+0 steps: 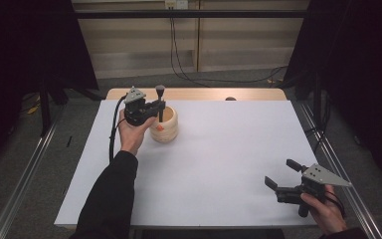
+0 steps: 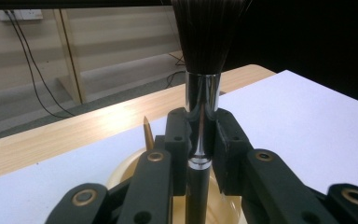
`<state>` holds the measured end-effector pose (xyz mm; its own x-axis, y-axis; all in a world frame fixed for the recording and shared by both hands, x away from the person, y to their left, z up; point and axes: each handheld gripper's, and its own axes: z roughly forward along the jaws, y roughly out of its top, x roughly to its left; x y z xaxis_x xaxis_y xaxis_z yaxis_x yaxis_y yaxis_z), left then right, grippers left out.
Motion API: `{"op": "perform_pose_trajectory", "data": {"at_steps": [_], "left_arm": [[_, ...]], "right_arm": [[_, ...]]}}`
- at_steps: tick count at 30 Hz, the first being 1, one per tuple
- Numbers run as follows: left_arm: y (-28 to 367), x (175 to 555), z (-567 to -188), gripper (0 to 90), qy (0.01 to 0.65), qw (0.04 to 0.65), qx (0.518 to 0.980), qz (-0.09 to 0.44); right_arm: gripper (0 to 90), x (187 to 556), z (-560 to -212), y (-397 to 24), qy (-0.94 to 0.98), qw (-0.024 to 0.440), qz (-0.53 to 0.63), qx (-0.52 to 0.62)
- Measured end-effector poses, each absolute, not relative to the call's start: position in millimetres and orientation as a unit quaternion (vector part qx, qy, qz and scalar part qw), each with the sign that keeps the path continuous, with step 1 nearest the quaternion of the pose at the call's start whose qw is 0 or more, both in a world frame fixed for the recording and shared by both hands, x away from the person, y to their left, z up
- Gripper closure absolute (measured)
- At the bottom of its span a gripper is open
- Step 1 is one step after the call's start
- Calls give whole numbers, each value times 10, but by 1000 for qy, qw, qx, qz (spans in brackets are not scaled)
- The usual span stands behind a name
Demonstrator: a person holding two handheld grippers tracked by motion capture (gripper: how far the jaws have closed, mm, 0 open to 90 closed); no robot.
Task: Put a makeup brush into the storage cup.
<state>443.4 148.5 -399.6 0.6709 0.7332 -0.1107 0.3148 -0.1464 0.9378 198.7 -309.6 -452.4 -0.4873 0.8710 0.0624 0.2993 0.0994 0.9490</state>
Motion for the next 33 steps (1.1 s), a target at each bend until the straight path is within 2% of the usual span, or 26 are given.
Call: {"op": "perform_pose_trajectory", "data": {"at_steps": [16, 21, 27, 33], "left_arm": [[1493, 4418, -4050, 769, 369, 538, 733, 193], [1493, 4416, -4063, 723, 366, 534, 736, 196], [1482, 4415, -4064, 625, 371, 538, 730, 199], [1497, 4419, -4074, 460, 373, 538, 729, 203]], "right_arm": [[1, 1990, -4529, -3089, 689, 275, 518, 426], [1, 1990, -4531, -3087, 690, 274, 515, 427], [1, 1990, -4530, -3090, 688, 275, 517, 428], [1, 1989, -4527, -3090, 689, 276, 517, 427]]}}
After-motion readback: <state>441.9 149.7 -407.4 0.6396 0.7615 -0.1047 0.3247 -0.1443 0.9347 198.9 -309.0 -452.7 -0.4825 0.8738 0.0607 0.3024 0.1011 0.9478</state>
